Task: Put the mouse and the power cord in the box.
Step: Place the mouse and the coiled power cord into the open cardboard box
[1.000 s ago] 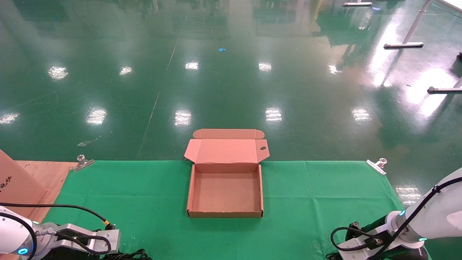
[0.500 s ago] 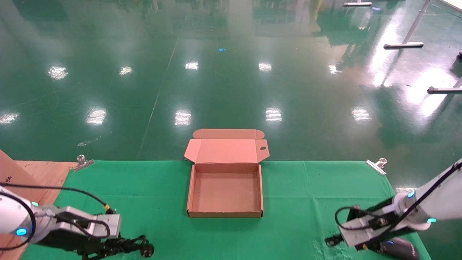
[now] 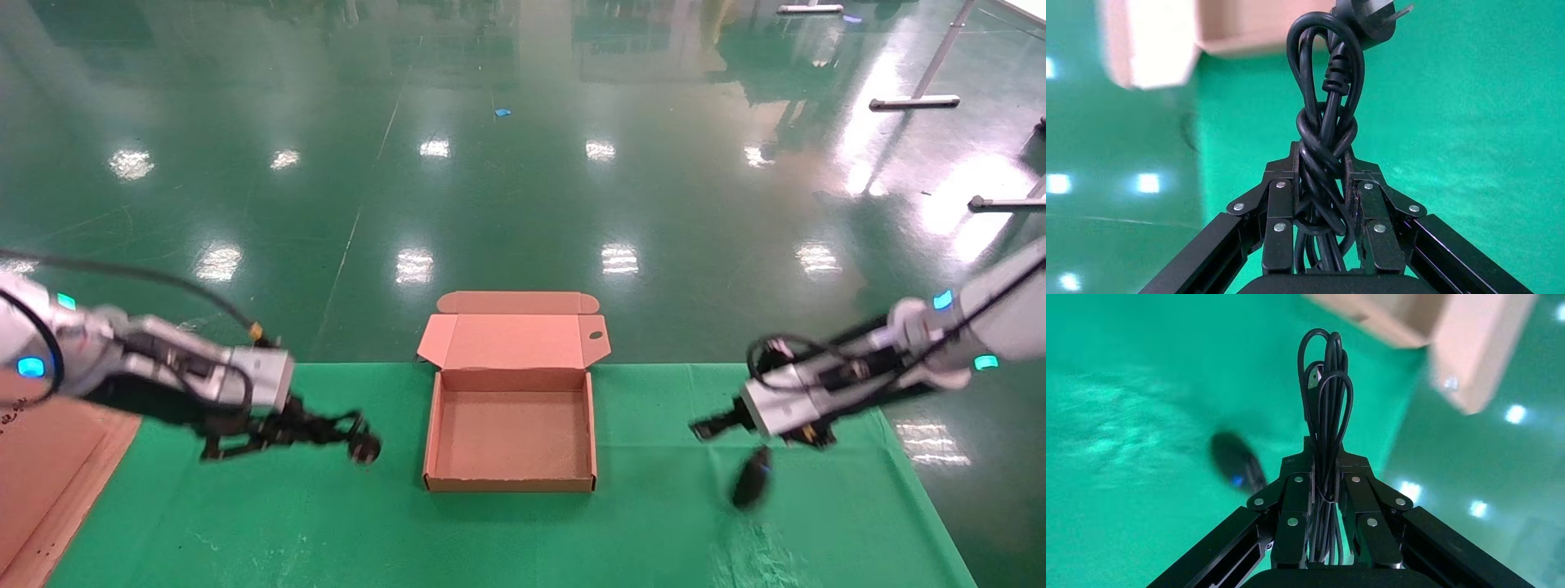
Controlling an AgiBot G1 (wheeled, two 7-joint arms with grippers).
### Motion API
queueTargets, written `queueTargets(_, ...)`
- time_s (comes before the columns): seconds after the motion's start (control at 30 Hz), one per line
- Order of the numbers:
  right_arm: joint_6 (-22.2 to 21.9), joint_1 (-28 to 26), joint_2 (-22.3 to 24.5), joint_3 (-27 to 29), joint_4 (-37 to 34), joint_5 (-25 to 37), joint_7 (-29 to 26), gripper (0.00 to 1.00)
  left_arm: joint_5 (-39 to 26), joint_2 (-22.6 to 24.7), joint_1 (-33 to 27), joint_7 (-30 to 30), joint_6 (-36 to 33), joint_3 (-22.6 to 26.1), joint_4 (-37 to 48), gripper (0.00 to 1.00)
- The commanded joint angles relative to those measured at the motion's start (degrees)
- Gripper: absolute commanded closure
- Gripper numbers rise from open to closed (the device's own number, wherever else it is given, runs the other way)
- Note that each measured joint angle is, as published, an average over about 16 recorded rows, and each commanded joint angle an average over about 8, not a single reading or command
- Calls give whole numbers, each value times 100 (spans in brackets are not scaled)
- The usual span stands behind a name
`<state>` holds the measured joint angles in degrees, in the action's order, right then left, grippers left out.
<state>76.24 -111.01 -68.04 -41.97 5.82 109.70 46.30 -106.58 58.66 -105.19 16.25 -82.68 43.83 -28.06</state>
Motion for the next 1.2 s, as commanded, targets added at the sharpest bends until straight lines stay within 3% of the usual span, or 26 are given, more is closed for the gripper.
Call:
queueTargets(0.03, 82, -159, -42, 28, 67, -40, -50, 100, 32, -33, -108, -209, -139, -25, -367, 100)
queueTargets(0.3, 183, -590, -386, 90, 318, -124, -454, 100, -13, 40, -246, -1259, -201, -78, -1945, 100)
queueTargets(0.57, 297, -950, -567, 111, 490, -145, -805, 100, -49, 151, -492, -1903, -293, -124, -2817, 100)
queueTargets(0.97, 492, -1019, -393, 124, 717, -163, -945, 100, 35, 291, -377, -2061, -303, -106, -3106, 100)
queueTargets(1.2, 558, -899, -157, 137, 826, -179, -927, 100, -103, 694, 290, -1805, 680, -74, -2658, 100)
